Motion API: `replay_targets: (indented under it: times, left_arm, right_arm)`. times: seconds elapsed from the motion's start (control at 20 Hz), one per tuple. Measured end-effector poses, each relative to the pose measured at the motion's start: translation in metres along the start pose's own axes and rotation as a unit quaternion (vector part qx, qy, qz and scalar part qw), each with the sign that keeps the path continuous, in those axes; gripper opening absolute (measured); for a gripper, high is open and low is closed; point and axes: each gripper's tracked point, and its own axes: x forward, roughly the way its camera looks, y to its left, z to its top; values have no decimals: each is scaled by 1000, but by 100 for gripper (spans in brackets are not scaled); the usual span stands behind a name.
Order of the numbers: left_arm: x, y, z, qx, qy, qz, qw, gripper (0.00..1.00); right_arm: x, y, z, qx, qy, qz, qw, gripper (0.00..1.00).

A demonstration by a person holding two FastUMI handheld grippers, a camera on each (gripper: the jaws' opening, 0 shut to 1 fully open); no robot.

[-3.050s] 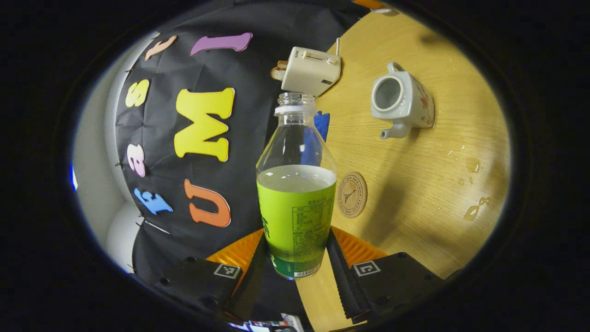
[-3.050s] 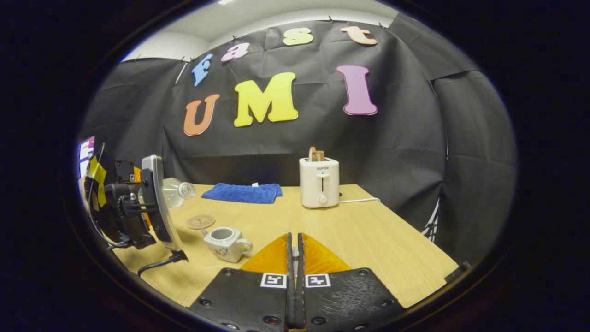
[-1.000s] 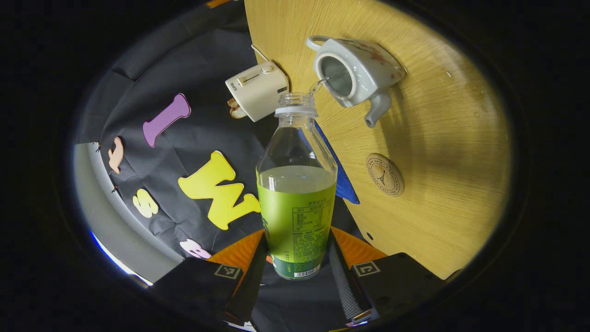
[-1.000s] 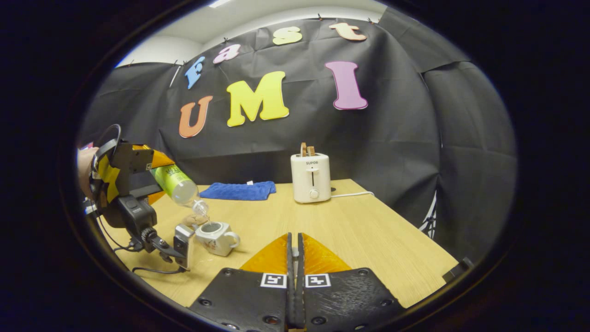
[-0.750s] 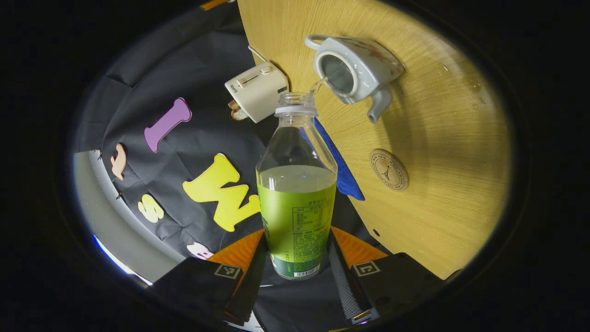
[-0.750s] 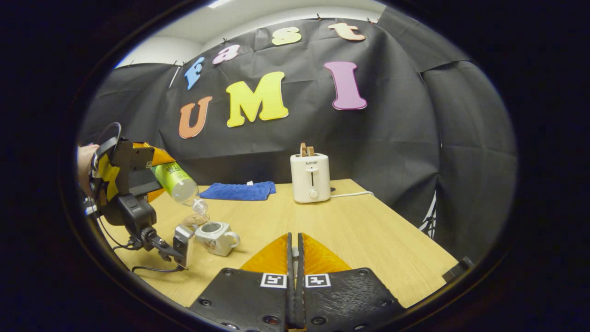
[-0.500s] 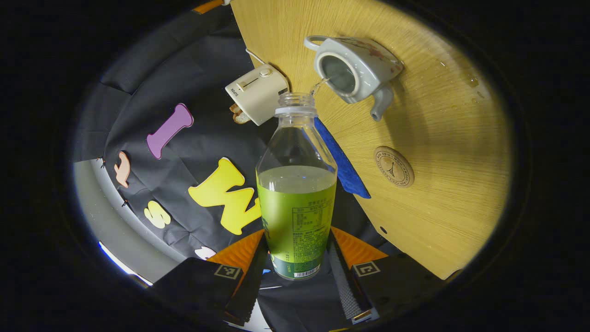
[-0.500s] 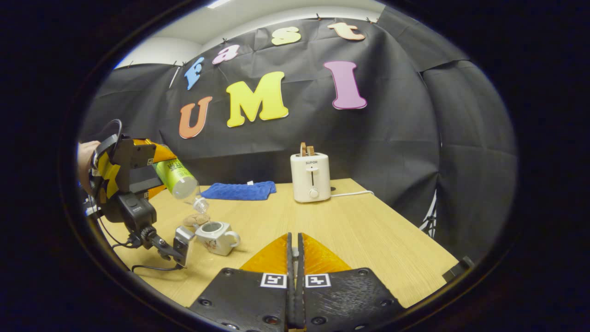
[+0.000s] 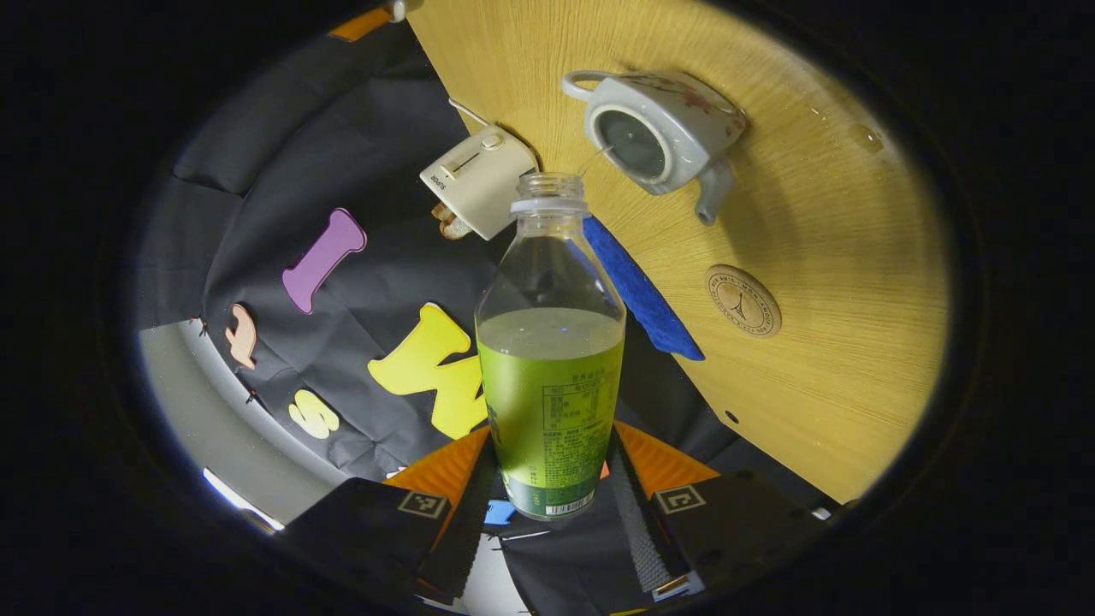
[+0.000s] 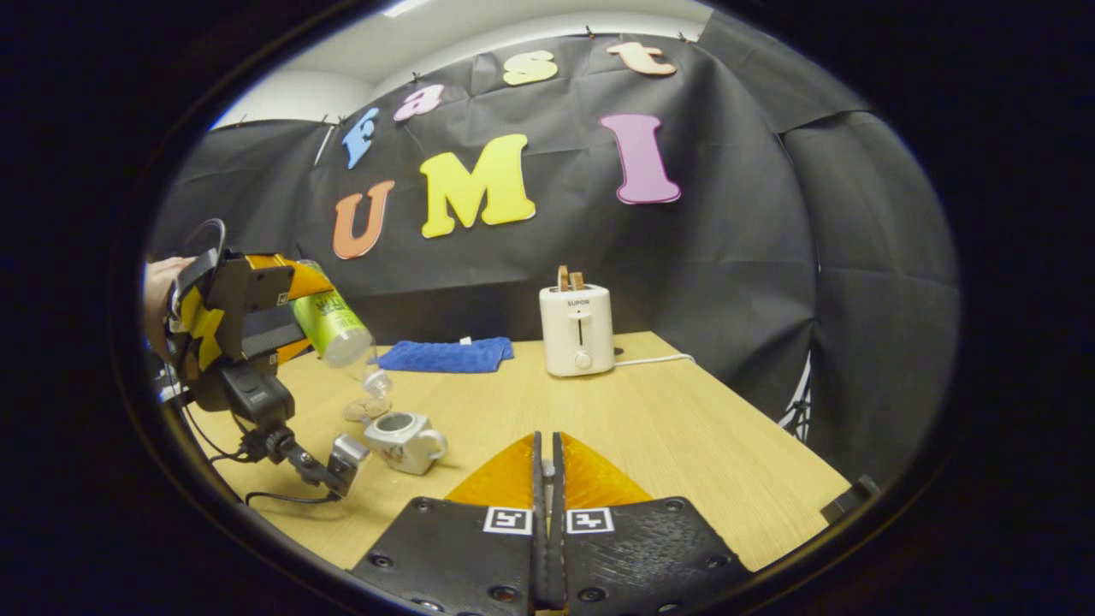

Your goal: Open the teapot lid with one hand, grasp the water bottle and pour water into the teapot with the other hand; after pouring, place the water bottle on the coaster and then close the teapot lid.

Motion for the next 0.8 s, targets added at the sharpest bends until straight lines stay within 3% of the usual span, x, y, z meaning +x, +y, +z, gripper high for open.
replay_targets:
  times: [0.8]
  left_arm:
    - [-1, 0, -5, -15, -1, 7, 1000, 73]
  right_arm:
    - [-3, -1, 2, -1, -1, -4, 1000, 0]
